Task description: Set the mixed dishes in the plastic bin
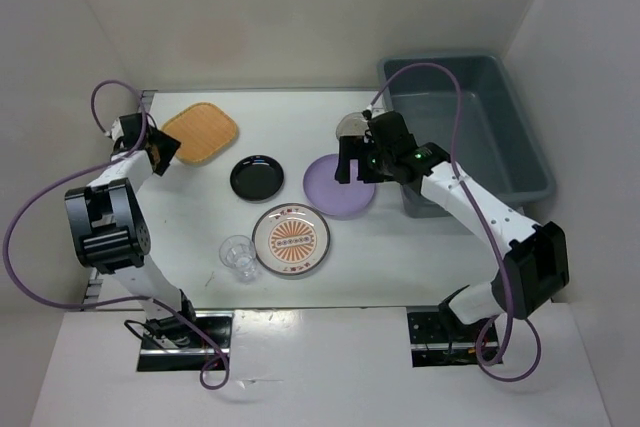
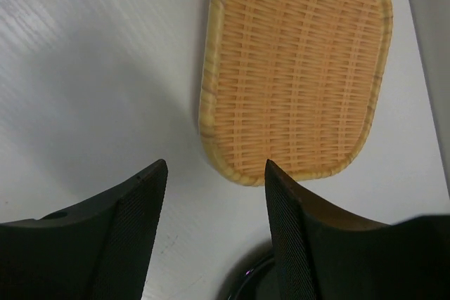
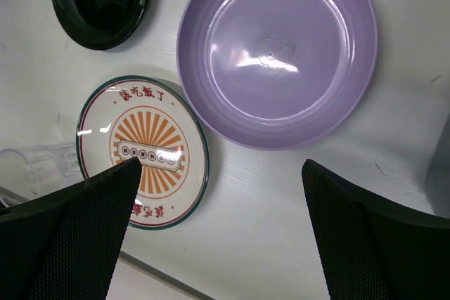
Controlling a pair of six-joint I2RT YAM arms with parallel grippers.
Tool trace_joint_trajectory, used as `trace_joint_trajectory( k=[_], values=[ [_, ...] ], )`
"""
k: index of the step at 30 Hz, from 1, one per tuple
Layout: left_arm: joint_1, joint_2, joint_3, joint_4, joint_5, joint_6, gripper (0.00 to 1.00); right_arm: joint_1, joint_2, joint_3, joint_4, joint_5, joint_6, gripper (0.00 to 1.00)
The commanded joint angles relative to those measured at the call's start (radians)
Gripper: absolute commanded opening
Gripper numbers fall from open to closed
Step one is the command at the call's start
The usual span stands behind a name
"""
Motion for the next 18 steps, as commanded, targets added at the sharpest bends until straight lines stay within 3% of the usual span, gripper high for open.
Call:
trace_joint_trajectory(
  k=[1,5,12,18],
  values=[
    [0.04,0.043,0.001,0.151,0.026,-0.102,0.66,0.006,-0.087,-0.031,-0.024,0.057,-0.001,1.0],
    [0.083,0.108,-0.055,0.275,0.076,-0.143,0.67,0.006,-0.121,-0.04,-0.044,0.092,0.019,1.0],
    [0.094,0.275,-0.017,0.36,0.208,-0.144,0.68,-0.07,-0.178,-0.04,-0.073,0.105,0.051,1.0],
    [0.103,0.316,-0.019,0.437,0.218,-0.125,0.66,-0.104,-0.198,-0.04,-0.092,0.086,0.073,1.0]
  ],
)
